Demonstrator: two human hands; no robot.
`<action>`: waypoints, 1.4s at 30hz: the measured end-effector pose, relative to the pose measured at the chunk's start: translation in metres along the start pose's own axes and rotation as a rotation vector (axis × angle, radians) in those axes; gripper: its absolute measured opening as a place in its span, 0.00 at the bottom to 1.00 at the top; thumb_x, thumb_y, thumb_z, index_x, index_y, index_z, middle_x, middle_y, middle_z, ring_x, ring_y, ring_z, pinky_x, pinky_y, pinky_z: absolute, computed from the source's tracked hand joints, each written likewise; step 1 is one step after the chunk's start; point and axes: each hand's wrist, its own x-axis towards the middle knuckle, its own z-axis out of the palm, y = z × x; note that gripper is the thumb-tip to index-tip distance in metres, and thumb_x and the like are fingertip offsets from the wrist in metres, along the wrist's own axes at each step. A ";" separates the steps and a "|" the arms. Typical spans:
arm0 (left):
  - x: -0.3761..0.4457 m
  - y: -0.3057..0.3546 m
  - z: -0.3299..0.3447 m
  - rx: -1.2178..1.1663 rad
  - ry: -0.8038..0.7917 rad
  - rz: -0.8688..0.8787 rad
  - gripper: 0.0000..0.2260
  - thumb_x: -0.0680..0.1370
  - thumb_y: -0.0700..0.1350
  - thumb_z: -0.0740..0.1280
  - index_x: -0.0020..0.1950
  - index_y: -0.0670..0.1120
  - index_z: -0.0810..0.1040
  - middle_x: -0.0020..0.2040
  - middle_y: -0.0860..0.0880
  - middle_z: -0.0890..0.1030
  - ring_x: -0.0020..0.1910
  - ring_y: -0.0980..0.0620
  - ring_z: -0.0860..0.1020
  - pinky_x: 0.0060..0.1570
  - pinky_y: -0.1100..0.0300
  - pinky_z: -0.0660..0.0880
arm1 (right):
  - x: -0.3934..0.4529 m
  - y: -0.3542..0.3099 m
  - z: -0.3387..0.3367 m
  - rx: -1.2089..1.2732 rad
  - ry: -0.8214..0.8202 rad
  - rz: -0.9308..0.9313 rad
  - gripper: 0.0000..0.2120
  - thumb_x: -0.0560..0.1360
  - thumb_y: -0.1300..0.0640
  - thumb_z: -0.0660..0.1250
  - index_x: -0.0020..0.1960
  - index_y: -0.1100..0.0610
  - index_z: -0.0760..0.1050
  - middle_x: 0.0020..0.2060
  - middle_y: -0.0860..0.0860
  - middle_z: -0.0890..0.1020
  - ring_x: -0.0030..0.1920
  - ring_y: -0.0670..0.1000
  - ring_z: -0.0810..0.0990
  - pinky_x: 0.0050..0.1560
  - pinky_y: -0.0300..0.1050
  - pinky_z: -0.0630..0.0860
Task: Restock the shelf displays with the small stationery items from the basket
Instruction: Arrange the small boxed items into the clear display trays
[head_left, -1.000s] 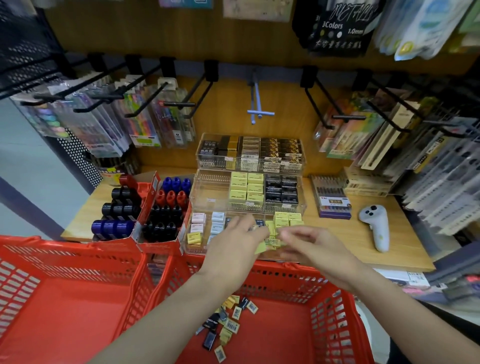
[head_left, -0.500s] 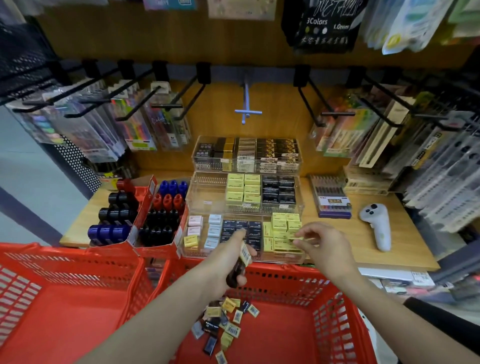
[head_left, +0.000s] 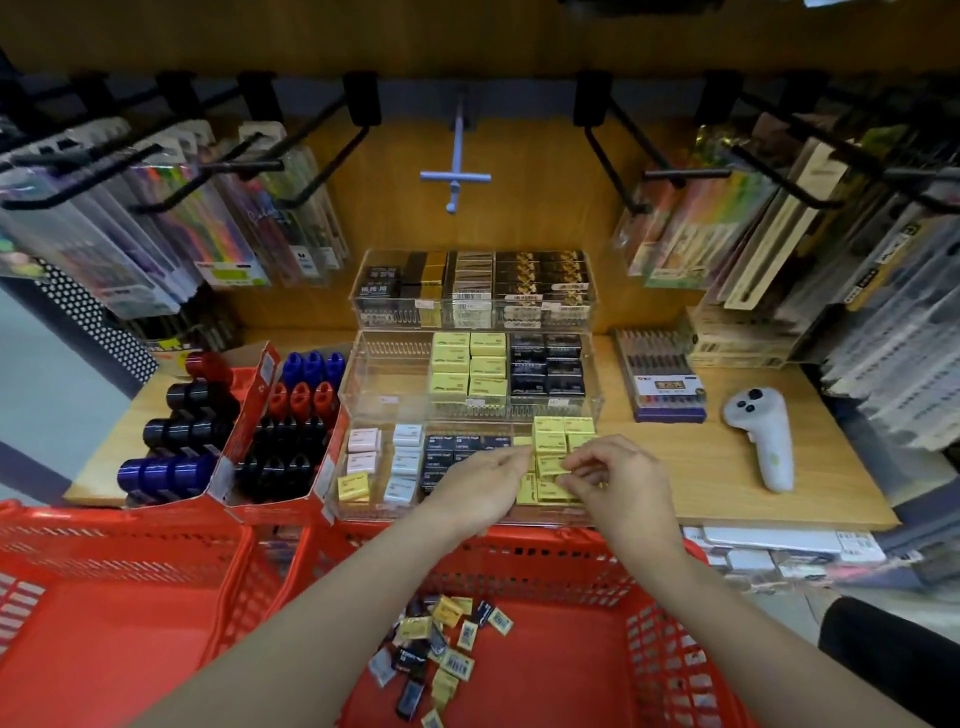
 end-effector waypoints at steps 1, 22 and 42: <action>0.002 0.000 0.001 0.012 0.002 0.012 0.19 0.84 0.58 0.50 0.74 0.63 0.67 0.70 0.47 0.75 0.63 0.43 0.76 0.35 0.62 0.75 | 0.001 -0.001 0.001 -0.001 0.007 0.013 0.08 0.66 0.63 0.80 0.41 0.54 0.82 0.38 0.42 0.78 0.36 0.39 0.78 0.40 0.24 0.72; -0.078 -0.001 -0.018 0.108 0.338 0.634 0.30 0.62 0.53 0.82 0.61 0.58 0.75 0.54 0.61 0.74 0.54 0.67 0.72 0.50 0.77 0.67 | -0.038 -0.101 -0.064 0.695 -0.456 0.513 0.12 0.72 0.64 0.74 0.54 0.57 0.80 0.47 0.57 0.86 0.45 0.52 0.85 0.49 0.46 0.82; -0.068 -0.013 -0.048 -0.330 0.302 0.243 0.12 0.77 0.42 0.70 0.57 0.54 0.75 0.46 0.52 0.76 0.31 0.60 0.72 0.35 0.65 0.71 | 0.006 -0.106 -0.039 0.299 -0.270 0.365 0.09 0.69 0.56 0.78 0.46 0.46 0.82 0.42 0.43 0.84 0.39 0.43 0.83 0.40 0.36 0.79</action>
